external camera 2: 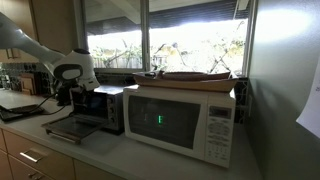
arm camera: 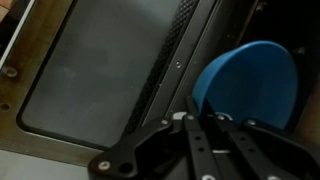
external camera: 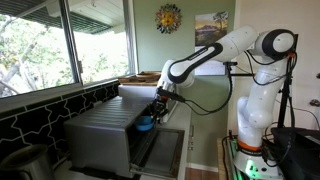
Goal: Open the microwave door of the microwave on the left and then put the blue bowl inside
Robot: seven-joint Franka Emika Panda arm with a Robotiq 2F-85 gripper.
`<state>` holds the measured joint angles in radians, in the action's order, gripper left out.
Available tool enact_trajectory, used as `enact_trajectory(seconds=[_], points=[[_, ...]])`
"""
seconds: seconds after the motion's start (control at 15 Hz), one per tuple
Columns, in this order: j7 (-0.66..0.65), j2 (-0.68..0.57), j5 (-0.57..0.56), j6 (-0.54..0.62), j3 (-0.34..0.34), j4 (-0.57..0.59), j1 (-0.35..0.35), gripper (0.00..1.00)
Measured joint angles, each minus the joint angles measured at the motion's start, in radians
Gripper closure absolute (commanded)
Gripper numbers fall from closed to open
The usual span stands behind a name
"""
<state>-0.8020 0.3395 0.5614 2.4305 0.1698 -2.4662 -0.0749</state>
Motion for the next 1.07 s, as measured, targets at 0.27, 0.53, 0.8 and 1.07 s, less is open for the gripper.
enact_trajectory(seconds=[0.27,0.53,0.8,1.07], points=[[0.0,0.001,0.023,0.016,0.0,-0.023,-0.006,0.29],[0.0,-0.001,0.041,0.022,0.0,-0.04,-0.015,0.0],[0.063,0.001,0.103,0.028,-0.008,-0.06,-0.031,0.0],[0.204,0.005,0.185,0.071,-0.019,-0.081,-0.044,0.0]])
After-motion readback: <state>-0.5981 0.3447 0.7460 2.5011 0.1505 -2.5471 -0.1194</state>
